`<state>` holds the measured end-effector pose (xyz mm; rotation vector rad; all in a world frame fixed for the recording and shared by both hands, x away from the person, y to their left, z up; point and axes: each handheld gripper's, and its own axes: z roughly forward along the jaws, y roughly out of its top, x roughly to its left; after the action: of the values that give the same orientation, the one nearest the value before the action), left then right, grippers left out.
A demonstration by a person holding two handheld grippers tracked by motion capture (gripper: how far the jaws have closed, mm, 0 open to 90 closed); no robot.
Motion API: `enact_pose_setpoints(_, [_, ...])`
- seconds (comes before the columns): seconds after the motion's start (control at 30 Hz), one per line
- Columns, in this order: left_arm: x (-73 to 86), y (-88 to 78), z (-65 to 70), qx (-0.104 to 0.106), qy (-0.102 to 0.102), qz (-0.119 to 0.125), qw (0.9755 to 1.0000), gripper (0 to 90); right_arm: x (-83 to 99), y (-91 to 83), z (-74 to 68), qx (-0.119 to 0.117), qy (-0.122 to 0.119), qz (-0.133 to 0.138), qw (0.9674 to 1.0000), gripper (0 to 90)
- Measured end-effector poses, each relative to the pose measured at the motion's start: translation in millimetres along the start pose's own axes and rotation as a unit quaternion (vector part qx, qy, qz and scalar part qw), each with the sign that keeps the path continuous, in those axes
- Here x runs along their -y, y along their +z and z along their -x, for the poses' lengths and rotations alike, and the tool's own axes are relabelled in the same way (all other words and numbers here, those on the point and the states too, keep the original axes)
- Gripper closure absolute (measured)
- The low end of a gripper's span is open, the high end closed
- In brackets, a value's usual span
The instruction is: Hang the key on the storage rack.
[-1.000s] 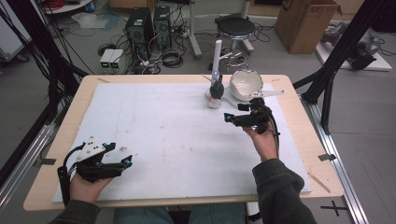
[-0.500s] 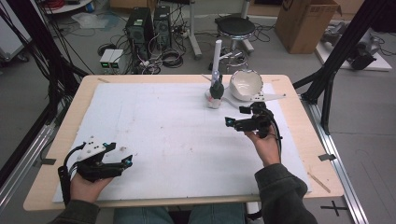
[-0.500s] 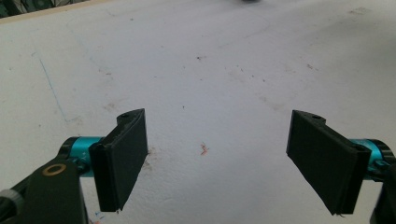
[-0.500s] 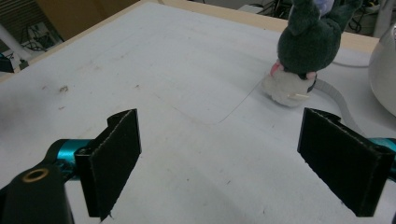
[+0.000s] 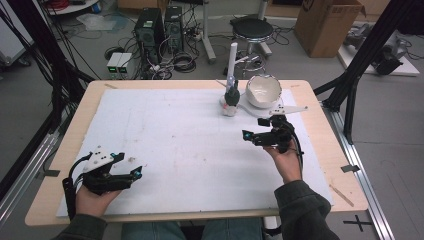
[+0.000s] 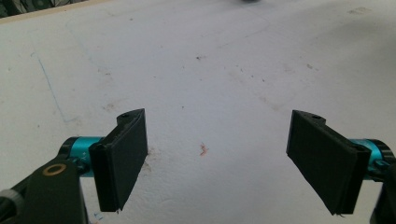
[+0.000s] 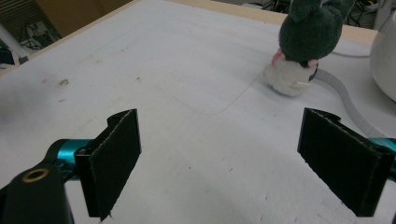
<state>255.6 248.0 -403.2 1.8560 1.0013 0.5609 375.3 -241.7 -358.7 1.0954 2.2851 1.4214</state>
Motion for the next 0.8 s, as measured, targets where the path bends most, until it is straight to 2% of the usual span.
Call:
enact_pose_setpoints(0.7, [-0.4, 0.2, 0.2, 0.000, 0.001, -0.001, 1.0000, 21.0, 29.5, -13.1, -2.1, 0.008, -0.006, 0.008, 0.9999, 12.3])
enact_pose_setpoints(0.8, [-0.4, 0.5, 0.6, 0.001, 0.001, -0.003, 1.0000, 21.0, 34.5, -15.3, -2.6, 0.009, -0.001, 0.008, 0.9999, 12.2])
